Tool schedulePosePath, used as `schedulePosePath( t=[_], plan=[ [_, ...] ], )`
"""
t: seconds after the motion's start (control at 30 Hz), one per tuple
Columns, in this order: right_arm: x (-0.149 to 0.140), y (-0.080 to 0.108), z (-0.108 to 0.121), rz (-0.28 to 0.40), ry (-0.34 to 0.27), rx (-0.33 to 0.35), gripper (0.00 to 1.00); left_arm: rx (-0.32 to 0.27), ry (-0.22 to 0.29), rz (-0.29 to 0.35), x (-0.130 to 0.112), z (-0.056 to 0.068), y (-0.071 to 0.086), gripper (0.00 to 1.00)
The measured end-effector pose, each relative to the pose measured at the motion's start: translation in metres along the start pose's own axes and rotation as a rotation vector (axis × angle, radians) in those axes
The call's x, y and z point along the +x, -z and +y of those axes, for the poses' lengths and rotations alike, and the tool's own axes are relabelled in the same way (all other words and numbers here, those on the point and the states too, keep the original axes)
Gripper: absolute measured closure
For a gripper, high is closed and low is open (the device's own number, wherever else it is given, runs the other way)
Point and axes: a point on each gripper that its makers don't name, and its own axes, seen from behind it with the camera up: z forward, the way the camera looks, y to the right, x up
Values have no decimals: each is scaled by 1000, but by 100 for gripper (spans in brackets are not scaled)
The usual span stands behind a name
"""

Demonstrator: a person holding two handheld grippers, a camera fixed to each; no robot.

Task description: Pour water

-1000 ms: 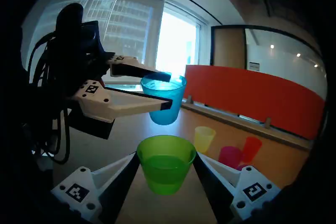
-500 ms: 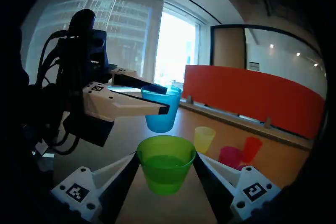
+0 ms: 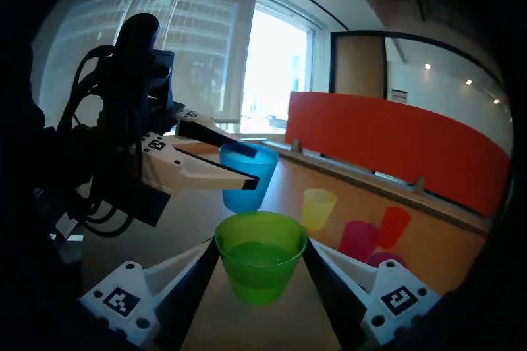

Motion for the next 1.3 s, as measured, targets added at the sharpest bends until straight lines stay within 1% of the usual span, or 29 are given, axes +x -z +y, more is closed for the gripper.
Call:
schedulePosePath(
  t=[0.1, 0.2, 0.4, 0.67, 1.0, 1.3],
  plan=[
    [-3, 0, 2, -17, -1, 2, 9, 0, 17, -30, -9, -3, -3, 12],
    [-5, 0, 7, -34, -7, 1, 8, -4, 20, -58, -17, -5, -6, 12],
    [-13, 0, 18, -71, -9, 1, 8, -15, 17, -92, -30, -4, -12, 13],
    [-29, -2, 27, -133, 1, 18, 8, -31, 25, -143, -51, -3, -22, 12],
    [-47, -9, 32, -181, -3, 27, 8, -54, 15, -191, -71, -1, -31, 12],
    [-58, -12, 35, -202, -15, 31, 8, -69, 33, -220, -85, 1, -38, 12]
  ],
)
